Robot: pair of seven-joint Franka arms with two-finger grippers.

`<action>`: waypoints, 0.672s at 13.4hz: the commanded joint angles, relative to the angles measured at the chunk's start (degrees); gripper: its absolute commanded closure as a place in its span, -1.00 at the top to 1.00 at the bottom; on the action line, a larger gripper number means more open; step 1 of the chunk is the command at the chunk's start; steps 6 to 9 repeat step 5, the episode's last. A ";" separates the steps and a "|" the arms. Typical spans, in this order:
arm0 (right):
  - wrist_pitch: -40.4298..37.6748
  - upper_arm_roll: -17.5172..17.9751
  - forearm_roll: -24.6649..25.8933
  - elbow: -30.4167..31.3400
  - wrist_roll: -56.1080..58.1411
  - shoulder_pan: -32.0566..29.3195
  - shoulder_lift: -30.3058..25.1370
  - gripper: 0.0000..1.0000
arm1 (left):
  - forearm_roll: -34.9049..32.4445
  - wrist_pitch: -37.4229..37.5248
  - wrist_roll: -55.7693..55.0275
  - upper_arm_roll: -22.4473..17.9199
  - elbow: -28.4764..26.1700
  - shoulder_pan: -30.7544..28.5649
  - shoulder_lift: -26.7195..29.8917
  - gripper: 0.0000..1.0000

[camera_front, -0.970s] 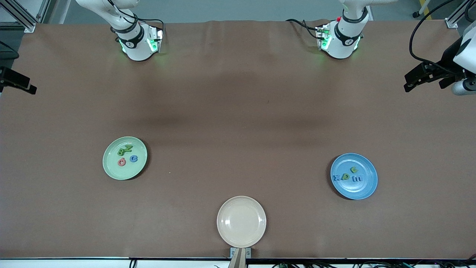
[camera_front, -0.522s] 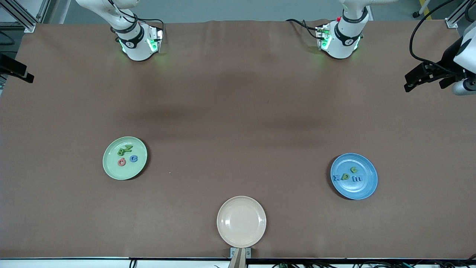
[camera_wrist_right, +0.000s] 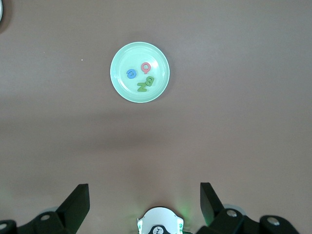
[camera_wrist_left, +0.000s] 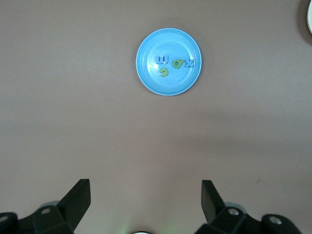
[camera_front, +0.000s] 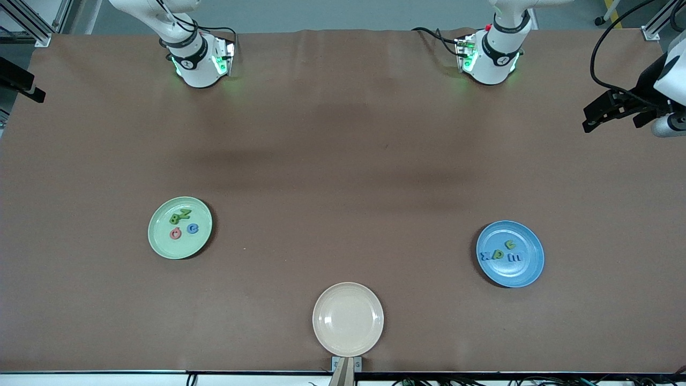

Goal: Sort upper and lower case letters into plates

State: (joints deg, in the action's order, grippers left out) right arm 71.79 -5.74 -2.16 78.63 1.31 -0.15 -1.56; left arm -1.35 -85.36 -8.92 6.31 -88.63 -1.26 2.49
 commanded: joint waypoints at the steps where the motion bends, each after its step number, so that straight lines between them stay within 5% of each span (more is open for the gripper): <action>1: -0.16 0.64 -0.13 1.17 0.53 -0.55 -1.17 1.00 | 0.91 0.46 0.48 0.01 0.48 0.21 0.32 1.00; 9: -0.07 1.26 0.31 1.35 0.44 -0.38 -1.60 1.00 | 0.91 1.86 0.39 -0.07 0.56 0.21 0.41 1.00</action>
